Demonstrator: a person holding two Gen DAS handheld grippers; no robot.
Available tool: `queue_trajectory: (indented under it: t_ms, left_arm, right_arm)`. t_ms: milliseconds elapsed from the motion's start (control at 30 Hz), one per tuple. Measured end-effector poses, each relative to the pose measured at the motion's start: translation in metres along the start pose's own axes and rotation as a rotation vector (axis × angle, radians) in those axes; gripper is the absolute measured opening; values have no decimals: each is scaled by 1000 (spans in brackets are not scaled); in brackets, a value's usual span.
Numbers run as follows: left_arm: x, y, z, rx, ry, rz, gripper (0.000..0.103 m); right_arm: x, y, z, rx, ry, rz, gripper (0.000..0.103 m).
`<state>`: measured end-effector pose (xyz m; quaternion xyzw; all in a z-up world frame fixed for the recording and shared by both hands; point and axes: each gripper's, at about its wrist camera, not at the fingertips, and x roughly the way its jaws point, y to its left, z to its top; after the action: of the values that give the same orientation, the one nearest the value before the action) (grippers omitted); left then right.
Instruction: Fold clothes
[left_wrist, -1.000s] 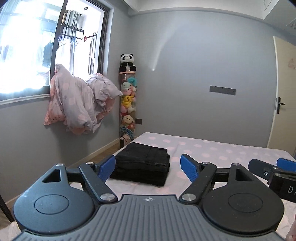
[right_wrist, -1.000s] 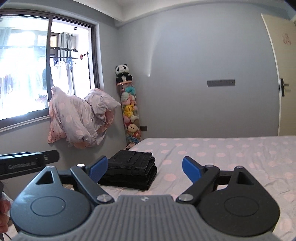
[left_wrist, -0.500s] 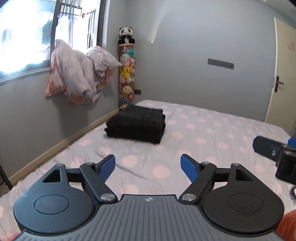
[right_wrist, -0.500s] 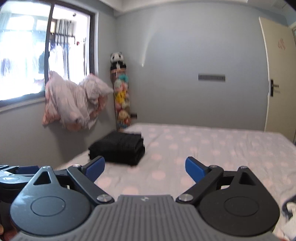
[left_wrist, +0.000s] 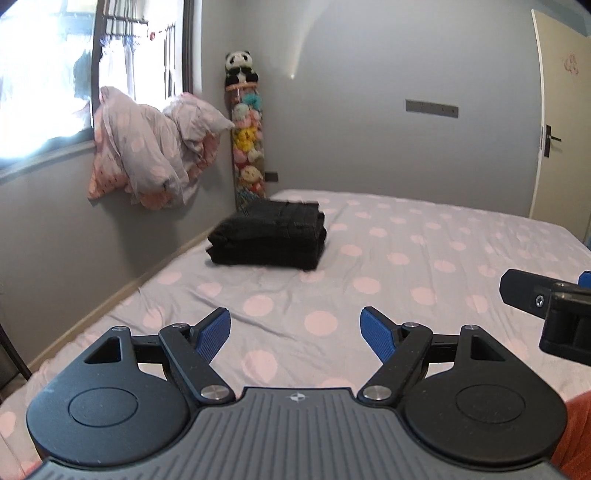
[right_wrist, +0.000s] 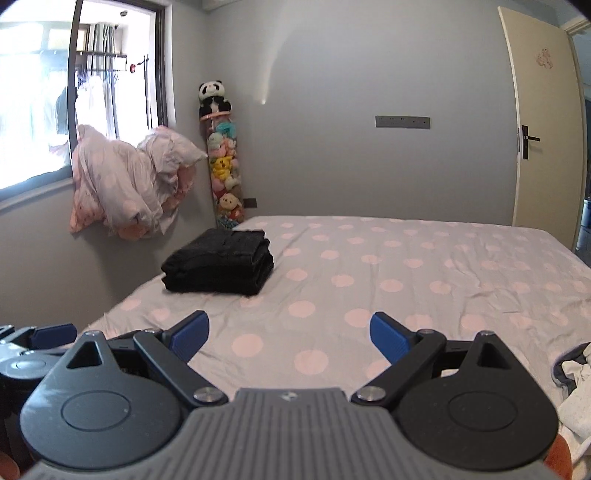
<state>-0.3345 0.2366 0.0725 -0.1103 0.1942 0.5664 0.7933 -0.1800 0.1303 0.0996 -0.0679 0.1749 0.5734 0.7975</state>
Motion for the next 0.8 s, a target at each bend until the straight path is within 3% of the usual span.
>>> queue_trajectory:
  t_ms: [167, 367, 800]
  left_arm:
    - [-8, 0, 7, 4, -37, 8, 91]
    - [-6, -3, 3, 20, -15, 4, 91]
    - [24, -11, -26, 64, 113, 17, 91]
  right_arm:
    - [-5, 4, 9, -12, -26, 2, 95]
    - [-6, 5, 3, -18, -6, 0, 95]
    - [26, 1, -36, -31, 140, -33, 95]
